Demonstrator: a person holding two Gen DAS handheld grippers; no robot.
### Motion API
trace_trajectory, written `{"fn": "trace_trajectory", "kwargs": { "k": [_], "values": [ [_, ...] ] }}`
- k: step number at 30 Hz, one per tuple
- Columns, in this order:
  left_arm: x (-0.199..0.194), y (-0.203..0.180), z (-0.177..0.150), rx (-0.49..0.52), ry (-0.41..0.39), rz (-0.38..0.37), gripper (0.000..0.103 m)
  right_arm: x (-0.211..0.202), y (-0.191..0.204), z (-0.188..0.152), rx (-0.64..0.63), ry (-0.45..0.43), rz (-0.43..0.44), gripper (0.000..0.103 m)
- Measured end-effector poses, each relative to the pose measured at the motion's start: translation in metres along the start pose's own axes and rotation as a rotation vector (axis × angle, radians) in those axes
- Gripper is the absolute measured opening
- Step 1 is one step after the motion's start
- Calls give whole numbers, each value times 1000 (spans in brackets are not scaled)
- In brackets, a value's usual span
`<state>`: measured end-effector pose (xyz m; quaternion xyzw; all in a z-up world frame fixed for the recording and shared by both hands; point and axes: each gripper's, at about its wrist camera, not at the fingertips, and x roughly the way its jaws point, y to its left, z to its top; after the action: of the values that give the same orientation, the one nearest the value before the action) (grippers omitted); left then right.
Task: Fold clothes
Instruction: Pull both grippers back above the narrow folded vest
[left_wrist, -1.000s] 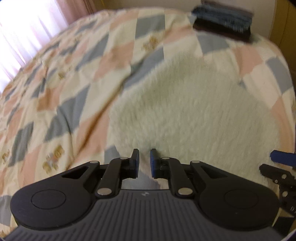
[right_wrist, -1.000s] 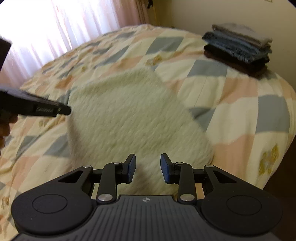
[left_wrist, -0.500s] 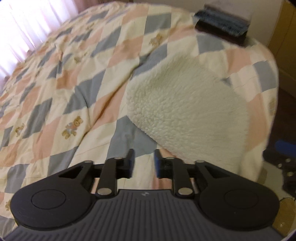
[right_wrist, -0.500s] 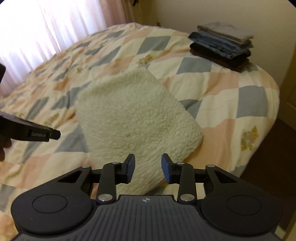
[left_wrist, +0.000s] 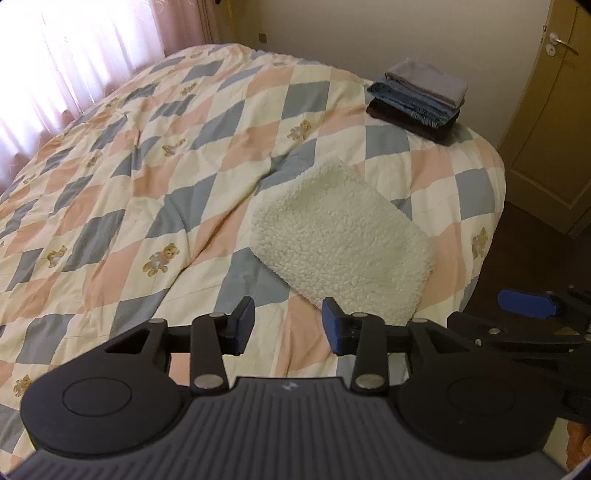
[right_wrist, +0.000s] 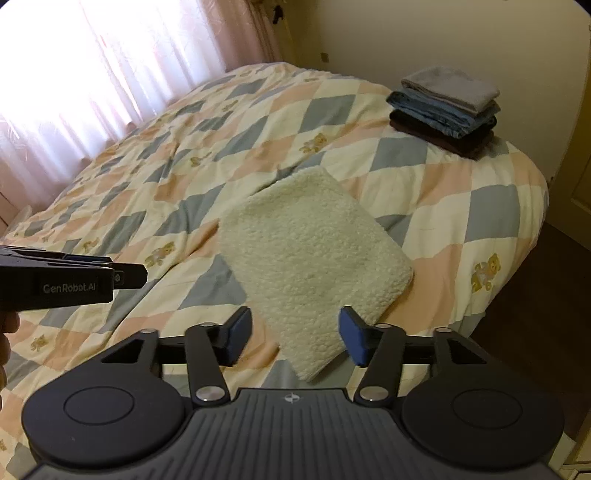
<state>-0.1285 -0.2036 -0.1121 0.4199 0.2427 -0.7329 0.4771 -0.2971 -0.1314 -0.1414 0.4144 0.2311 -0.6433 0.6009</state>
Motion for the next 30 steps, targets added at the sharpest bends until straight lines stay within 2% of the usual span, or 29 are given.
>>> {"fn": "trace_trajectory", "kwargs": {
  "k": [15,30],
  "values": [
    [-34,35,-39,-33,-3,46,40,-17,44,-14,-58,65,-77,78],
    [-40,35,-37,-49,3,77,44,-22,52,-11,-103,83,-86,83]
  ]
}}
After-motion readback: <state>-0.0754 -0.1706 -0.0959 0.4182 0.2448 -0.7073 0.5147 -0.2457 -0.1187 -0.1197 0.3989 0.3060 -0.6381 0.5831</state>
